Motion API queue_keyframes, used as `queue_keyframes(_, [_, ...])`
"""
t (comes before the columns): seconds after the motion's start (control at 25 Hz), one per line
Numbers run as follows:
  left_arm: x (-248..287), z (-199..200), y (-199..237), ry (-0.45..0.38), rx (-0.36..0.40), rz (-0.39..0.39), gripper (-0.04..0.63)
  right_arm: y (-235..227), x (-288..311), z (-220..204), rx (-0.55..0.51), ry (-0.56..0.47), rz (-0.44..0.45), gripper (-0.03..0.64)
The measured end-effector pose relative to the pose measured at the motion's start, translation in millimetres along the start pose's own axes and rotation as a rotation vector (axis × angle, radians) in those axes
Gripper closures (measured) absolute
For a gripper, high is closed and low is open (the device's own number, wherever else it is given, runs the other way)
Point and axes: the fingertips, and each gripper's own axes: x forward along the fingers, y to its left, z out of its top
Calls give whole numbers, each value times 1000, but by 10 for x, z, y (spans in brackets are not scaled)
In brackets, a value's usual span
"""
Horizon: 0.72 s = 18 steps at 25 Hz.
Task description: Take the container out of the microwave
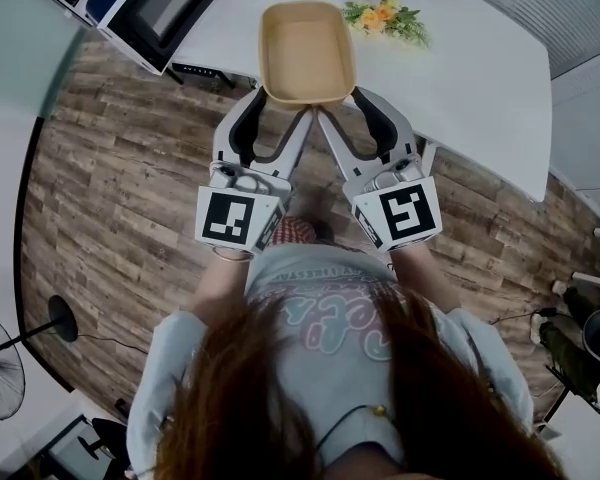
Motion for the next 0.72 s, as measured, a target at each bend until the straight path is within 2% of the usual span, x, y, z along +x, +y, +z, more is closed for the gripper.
queue_keyframes(0.2, [-14,172,-15,-38,7,-1,351,16,-14,117,-1,-24,11,440])
queue_keyframes(0.72, [130,236,12,-52,15,-7,353,-99,51,148,8,-36,-4,440])
